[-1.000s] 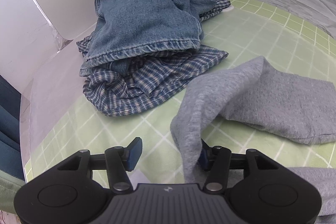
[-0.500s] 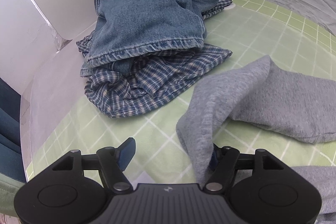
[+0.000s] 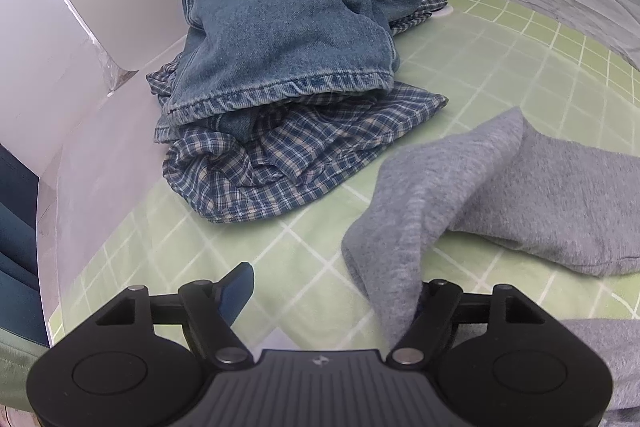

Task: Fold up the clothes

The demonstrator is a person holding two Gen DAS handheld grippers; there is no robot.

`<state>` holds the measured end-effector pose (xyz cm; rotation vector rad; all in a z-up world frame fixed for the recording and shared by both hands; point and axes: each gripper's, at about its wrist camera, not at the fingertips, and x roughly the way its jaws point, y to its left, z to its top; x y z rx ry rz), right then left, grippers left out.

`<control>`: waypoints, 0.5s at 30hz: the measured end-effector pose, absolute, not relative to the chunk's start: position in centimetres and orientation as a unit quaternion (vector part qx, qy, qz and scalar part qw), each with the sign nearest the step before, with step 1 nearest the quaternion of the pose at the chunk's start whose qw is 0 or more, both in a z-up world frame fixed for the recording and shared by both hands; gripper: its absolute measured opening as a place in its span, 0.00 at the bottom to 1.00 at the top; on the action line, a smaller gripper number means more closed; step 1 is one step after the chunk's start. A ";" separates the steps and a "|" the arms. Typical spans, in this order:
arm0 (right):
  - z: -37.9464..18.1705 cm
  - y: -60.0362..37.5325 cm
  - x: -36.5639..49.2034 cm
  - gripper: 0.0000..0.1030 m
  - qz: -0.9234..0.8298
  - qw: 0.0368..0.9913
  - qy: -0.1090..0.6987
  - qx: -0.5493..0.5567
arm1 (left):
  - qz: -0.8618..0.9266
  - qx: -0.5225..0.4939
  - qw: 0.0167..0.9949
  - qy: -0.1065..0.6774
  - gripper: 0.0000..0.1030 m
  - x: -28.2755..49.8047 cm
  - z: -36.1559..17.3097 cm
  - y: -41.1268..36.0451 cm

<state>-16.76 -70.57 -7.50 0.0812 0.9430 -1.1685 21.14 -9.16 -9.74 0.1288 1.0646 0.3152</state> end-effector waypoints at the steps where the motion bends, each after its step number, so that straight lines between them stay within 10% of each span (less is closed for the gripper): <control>1: -7.4 -70.0 -16.9 0.37 -0.526 0.736 0.424 0.037 | 0.144 0.060 0.845 0.511 0.72 21.2 -9.6 -9.1; 3: -7.1 -68.7 -16.8 0.54 -0.518 0.749 0.411 0.049 | 0.132 0.057 0.843 0.518 0.72 21.2 -9.2 -9.1; 15: -6.3 -54.4 -8.1 0.72 -0.363 0.846 0.370 0.123 | 0.066 0.021 0.864 0.499 0.72 17.4 -4.4 -8.4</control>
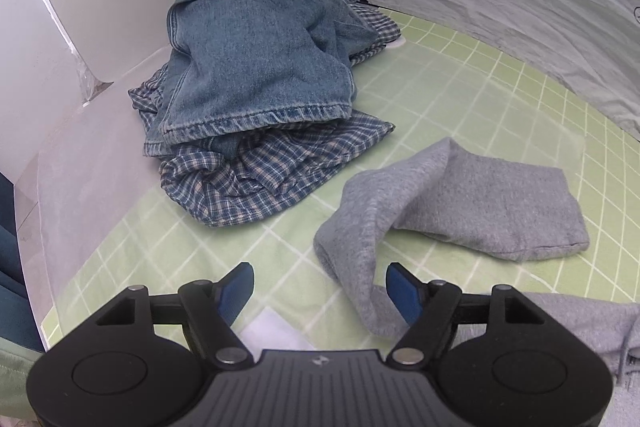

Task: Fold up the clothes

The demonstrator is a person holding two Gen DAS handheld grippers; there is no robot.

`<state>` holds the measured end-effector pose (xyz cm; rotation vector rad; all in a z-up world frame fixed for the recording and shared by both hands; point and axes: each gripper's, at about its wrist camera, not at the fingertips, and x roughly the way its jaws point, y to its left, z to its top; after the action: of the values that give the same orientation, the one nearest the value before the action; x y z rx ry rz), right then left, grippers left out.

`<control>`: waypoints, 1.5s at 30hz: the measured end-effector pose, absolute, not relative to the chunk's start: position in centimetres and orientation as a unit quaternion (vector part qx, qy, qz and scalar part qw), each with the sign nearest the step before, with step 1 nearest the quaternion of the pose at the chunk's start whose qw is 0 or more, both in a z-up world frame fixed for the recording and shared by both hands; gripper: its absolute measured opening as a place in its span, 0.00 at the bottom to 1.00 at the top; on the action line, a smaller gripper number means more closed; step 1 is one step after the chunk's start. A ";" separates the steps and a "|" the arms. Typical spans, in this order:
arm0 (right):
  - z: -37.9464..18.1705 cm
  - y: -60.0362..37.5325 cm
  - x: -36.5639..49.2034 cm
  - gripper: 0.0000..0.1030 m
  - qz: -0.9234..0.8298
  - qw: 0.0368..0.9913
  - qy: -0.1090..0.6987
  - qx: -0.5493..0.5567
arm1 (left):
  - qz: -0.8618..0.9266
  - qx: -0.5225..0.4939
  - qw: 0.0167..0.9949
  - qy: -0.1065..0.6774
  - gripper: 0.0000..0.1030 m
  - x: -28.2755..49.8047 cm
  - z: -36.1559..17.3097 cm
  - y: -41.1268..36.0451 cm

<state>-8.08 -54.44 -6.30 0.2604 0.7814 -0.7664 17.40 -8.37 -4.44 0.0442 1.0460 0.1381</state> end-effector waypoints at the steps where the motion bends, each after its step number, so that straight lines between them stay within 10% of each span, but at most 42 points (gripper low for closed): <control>1: -6.2 -53.2 -7.5 0.72 -0.348 0.852 0.369 0.129 | 0.055 0.019 0.862 0.504 0.72 17.0 -4.3 -8.2; 19: -7.6 -41.6 -3.2 0.81 -0.247 0.873 0.407 0.108 | -0.171 0.007 0.801 0.574 0.68 15.5 -8.2 -13.3; 26: -9.3 -42.7 -1.5 0.81 -0.253 0.852 0.449 0.093 | -0.201 0.025 0.785 0.586 0.54 16.5 -9.6 -15.1; 29: -9.9 -43.0 -1.4 0.80 -0.243 0.846 0.466 0.088 | -0.222 0.028 0.785 0.577 0.30 16.0 -9.7 -15.7; 31: -9.7 -43.1 -1.7 0.66 -0.238 0.848 0.463 0.094 | -0.224 0.028 0.786 0.576 0.11 15.7 -9.6 -16.0; 33: -9.1 -43.5 -2.3 0.19 -0.232 0.853 0.456 0.101 | -0.222 0.045 0.799 0.557 0.03 15.0 -8.9 -16.2; 35: -8.2 -44.0 -3.4 0.05 -0.228 0.861 0.440 0.112 | -0.224 0.047 0.809 0.541 0.02 14.3 -7.9 -15.9; 45: -5.3 -44.9 -12.6 0.00 -0.267 0.866 0.392 0.157 | -0.215 0.026 0.845 0.488 0.02 8.3 -3.7 -11.7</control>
<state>-12.60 -44.93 -5.27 0.3278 0.8205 -0.5588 8.27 -11.71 -3.71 0.0541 1.0307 -0.4535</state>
